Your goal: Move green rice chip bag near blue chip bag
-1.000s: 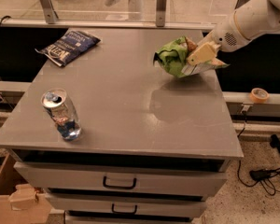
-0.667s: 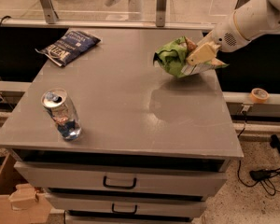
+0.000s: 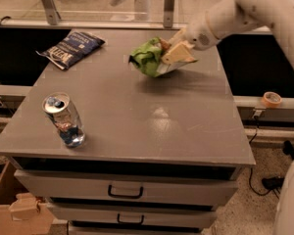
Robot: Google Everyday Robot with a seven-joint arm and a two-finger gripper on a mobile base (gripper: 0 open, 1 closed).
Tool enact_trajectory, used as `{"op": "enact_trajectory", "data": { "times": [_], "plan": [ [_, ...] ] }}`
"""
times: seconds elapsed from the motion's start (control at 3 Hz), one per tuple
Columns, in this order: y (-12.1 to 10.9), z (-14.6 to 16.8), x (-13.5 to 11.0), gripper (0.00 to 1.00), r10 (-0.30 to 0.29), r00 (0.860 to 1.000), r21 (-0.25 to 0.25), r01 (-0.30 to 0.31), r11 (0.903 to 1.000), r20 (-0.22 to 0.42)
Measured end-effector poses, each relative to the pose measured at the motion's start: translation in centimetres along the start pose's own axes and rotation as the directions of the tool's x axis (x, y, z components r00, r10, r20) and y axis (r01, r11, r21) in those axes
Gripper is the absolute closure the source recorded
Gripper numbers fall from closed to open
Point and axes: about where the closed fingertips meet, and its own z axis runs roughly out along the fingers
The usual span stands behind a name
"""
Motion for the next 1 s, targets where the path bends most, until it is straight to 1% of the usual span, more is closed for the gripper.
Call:
{"op": "enact_trajectory", "data": {
  "times": [0.33,0.67,1.0],
  "plan": [
    [0.5,4.2,-4.2,1.0,-0.102,0.987,-0.04,0.108,0.9934,0.12],
    [0.6,4.5,-4.5,1.0,-0.117,0.985,-0.042,0.124,0.9914,0.128],
    [-1.7,7.1,-5.4,1.0,-0.144,0.977,0.056,0.137,0.9891,0.159]
  ]
}}
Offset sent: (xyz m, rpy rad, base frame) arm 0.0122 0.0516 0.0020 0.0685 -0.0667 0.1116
